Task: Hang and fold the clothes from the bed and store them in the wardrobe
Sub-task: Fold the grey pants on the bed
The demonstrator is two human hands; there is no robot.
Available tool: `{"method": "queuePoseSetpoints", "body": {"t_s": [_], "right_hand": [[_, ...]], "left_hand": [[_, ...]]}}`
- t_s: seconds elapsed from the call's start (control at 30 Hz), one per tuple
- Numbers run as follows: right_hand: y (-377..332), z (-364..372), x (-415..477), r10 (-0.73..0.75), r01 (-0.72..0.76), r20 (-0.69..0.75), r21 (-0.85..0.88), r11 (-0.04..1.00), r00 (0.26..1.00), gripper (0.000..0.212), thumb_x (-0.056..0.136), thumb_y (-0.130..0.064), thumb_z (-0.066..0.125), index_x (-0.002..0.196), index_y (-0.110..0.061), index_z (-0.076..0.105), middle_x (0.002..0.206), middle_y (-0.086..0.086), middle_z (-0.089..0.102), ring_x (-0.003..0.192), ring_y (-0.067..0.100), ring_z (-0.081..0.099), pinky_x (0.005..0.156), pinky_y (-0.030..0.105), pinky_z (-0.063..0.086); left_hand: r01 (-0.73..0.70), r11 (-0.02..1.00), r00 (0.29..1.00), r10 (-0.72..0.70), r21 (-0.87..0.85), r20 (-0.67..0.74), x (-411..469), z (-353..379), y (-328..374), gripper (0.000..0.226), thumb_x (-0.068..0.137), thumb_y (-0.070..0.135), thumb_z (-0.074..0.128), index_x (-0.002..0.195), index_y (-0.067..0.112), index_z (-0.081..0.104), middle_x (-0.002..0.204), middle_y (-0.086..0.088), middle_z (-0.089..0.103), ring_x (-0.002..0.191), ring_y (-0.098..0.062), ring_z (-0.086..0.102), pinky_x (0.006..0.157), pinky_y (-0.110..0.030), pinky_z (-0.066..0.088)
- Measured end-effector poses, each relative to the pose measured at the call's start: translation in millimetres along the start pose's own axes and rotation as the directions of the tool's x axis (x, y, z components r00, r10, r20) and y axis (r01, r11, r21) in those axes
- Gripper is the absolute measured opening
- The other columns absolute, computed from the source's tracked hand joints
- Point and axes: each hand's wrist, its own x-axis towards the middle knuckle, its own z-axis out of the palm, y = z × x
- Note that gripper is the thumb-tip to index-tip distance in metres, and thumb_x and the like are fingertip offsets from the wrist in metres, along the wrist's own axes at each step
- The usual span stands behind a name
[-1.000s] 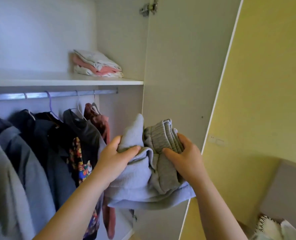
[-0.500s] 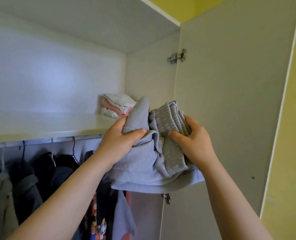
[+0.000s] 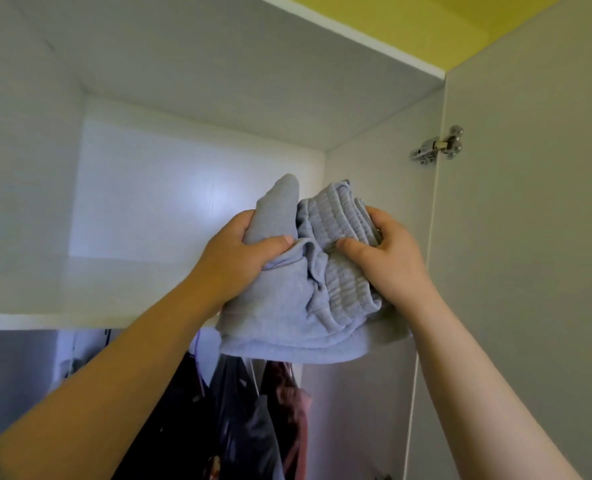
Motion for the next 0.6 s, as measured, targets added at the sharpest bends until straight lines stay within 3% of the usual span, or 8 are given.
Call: {"method": "queuePoseSetpoints", "body": {"t_s": [0.07,0.23,0.4,0.47,0.53,0.6], "right_hand": [[7.9,10.8,14.9,-0.013,0.013,0.015,0.025,1.000,1.000,0.040,0.084,-0.015,0.069,0.122,-0.023,0.061,0.104,-0.012,0.065,0.098,0.012,0.064,0.088,0.032,0.051],[24.5,41.4,48.0,-0.024,0.022,0.014,0.143,0.989,1.000,0.048,0.083,-0.014,0.070,0.130,-0.018,0.059,0.118,-0.004,0.067,0.106,0.014,0.064,0.097,0.040,0.051],[29.9,70.6,90.0,-0.076,0.084,-0.035,0.342,0.936,0.996,0.040,0.083,-0.011,0.069,0.116,-0.033,0.061,0.108,-0.014,0.070,0.098,0.005,0.067,0.089,0.029,0.055],[45.0,86.3,100.7,-0.005,0.008,-0.009,0.429,0.903,1.000,0.033,0.085,-0.010,0.067,0.109,-0.032,0.064,0.104,-0.009,0.072,0.094,0.009,0.069,0.082,0.026,0.057],[69.9,105.6,101.8,0.198,-0.254,0.167,0.457,0.853,0.966,0.023,0.088,-0.007,0.064,0.109,-0.015,0.067,0.102,0.006,0.073,0.093,0.023,0.069,0.076,0.030,0.056],[95.1,123.4,92.1,0.391,-0.519,0.426,0.241,0.820,0.816,0.031,0.089,-0.013,0.064,0.119,-0.005,0.063,0.110,0.013,0.069,0.096,0.027,0.065,0.073,0.029,0.054]], "left_hand": [[-0.003,1.000,1.000,0.003,0.020,-0.020,9.2,-3.7,-4.6,0.024,0.083,0.042,0.069,0.104,0.038,0.057,0.105,0.014,0.063,0.095,-0.008,0.060,0.071,-0.025,0.047],[-0.036,0.992,0.998,0.043,0.123,-0.053,37.0,-19.8,-14.0,0.031,0.085,0.045,0.066,0.112,0.038,0.051,0.106,0.019,0.057,0.096,-0.004,0.056,0.068,-0.021,0.044],[-0.105,0.981,0.987,0.122,0.162,-0.103,79.8,-45.7,-19.2,0.033,0.087,0.045,0.066,0.116,0.037,0.053,0.107,0.018,0.060,0.094,-0.005,0.059,0.070,-0.024,0.049],[0.010,0.995,0.994,0.001,0.097,-0.112,96.0,-57.4,-33.0,0.032,0.088,0.043,0.065,0.117,0.032,0.056,0.110,0.008,0.064,0.095,-0.014,0.063,0.076,-0.032,0.053],[0.271,0.960,0.962,-0.268,0.062,-0.051,99.5,-64.6,-58.4,0.037,0.091,0.036,0.062,0.121,0.015,0.058,0.106,-0.004,0.068,0.089,-0.020,0.066,0.069,-0.032,0.055],[0.513,0.834,0.851,-0.524,0.201,0.003,90.7,-65.8,-86.9,0.049,0.092,0.037,0.060,0.126,0.002,0.053,0.098,-0.010,0.065,0.080,-0.021,0.063,0.059,-0.029,0.051]]}}
